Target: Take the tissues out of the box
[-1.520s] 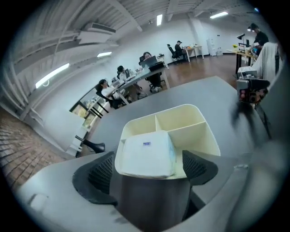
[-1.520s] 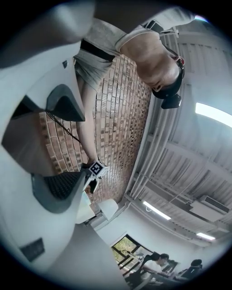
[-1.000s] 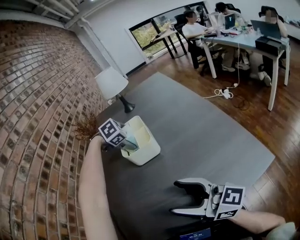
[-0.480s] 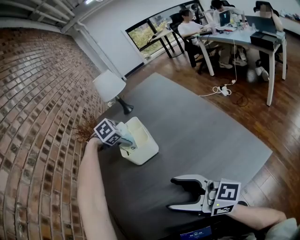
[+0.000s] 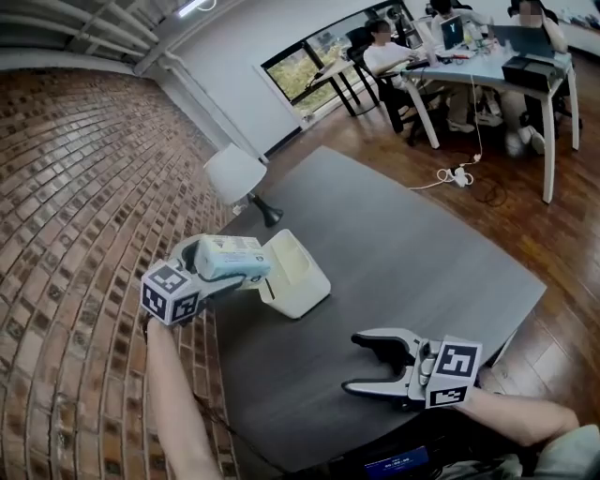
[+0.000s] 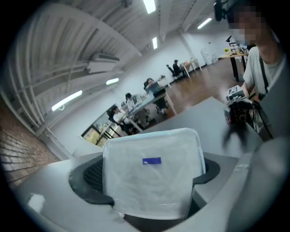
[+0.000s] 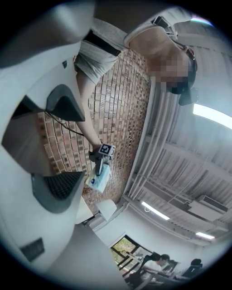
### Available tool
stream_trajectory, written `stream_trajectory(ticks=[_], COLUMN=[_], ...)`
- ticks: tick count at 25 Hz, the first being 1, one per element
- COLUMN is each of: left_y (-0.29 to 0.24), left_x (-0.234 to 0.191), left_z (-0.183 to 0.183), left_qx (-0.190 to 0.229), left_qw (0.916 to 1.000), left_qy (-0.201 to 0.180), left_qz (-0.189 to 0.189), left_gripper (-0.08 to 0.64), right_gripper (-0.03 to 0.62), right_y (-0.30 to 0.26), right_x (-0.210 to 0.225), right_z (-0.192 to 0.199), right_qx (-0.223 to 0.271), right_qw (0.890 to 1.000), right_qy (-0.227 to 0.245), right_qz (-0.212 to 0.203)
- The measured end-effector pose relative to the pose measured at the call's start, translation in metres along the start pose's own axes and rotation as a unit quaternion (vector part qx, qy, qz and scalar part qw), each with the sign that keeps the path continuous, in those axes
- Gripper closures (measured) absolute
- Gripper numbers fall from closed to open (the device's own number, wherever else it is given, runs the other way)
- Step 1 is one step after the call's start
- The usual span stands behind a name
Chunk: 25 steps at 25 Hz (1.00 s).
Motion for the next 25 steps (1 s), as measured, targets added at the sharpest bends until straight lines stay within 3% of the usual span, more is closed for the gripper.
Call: stream_trajectory(ticks=[2,4,5,8,11,12,16,21,25], left_y=[0.037,0.068,0.08,0.097,0.094,0.09,0.085,0.094,0.09], left_x=[0.032,0.073,0.097,0.171,0.234,0.252,0.308,0.331,0.343], left_z=[0.006,0.019,0.026,0.048,0.064,0.066,0.064,0.066,0.067], left_qx=[0.094,0.196,0.245,0.357,0.416,0.426,0.458,0.524,0.54], left_qw=[0.9946,0.9745,0.9577,0.8956,0.8367,0.8223,0.7944,0.741,0.7169], left_qy=[0.04,0.105,0.146,0.261,0.354,0.376,0.399,0.42,0.441], left_qz=[-0.02,-0.032,-0.036,-0.046,-0.035,-0.024,0.0,0.005,0.013], left_gripper=[0.041,0.043,0.042,0.043,0.043,0.043,0.043,0.043,0.043], right_gripper=[0.233,0.233,0.233,0.233,0.233,0.233,0.233,0.233,0.235], right_y=[0.0,0.0,0.001,0.007,0.014,0.017,0.026,0.029,0.025], right_x=[0.001,0.001,0.0,-0.001,-0.004,-0.005,-0.014,-0.027,-0.034], right_z=[-0.001,-0.002,-0.002,-0.002,-0.004,-0.004,-0.003,-0.001,-0.002], right_qx=[0.001,0.003,0.005,0.011,0.015,0.016,0.013,0.009,0.007], right_qw=[1.0,1.0,1.0,1.0,1.0,0.999,1.0,1.0,1.0], right_qy=[-0.005,-0.011,-0.013,-0.018,-0.016,-0.015,-0.01,0.001,0.005], right_qz=[0.005,0.009,0.011,0.016,0.021,0.023,0.023,0.024,0.022])
Point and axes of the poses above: the fingertips, and each gripper's own axes: y backward along the fingers, x to its right, z out of its underside, the point moved 8 cm from there along y, backward along the fingers, and after that the axes turned 11 degrees about -x, right-handed, at the moved point
